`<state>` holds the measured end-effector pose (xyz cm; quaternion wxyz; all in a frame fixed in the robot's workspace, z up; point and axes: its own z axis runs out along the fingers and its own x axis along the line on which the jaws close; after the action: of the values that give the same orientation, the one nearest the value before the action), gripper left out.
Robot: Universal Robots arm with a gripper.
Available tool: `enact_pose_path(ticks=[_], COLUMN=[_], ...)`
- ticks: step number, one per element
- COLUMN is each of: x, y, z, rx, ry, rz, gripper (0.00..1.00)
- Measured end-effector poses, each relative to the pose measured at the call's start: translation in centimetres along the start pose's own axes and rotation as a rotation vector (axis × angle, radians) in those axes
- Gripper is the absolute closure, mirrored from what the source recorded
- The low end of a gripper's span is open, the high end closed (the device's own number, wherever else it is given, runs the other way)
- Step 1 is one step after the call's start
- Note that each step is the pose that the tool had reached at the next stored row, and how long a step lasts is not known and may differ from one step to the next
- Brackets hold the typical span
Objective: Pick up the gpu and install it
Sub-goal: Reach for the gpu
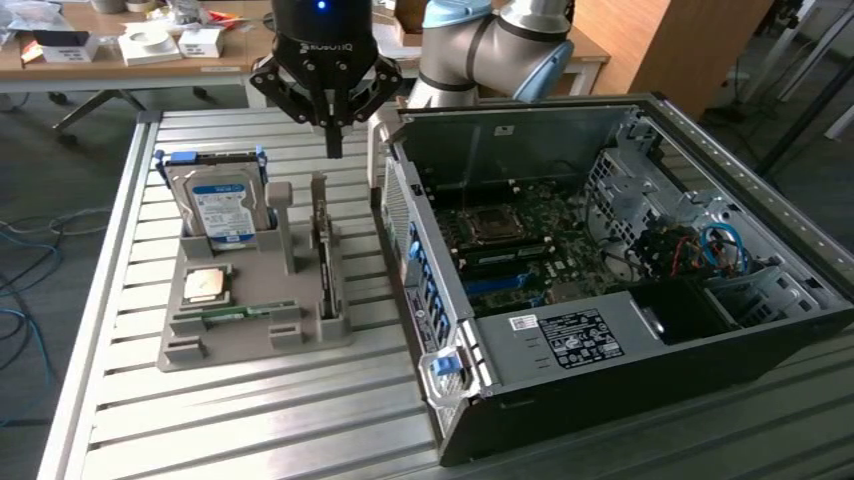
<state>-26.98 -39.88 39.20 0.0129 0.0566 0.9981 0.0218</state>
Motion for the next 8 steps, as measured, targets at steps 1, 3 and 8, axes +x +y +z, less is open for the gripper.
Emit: enact_pose_path(ticks=[1, 3, 8], x=[0.00, 0.00, 0.00], y=[0.00, 0.00, 0.00], z=[0.00, 0.00, 0.00], rx=[0.0000, 0.0000, -0.0001], ry=[0.0001, 0.0000, 0.0000], rz=[0.000, 0.000, 0.000], gripper=[0.89, 0.89, 0.89])
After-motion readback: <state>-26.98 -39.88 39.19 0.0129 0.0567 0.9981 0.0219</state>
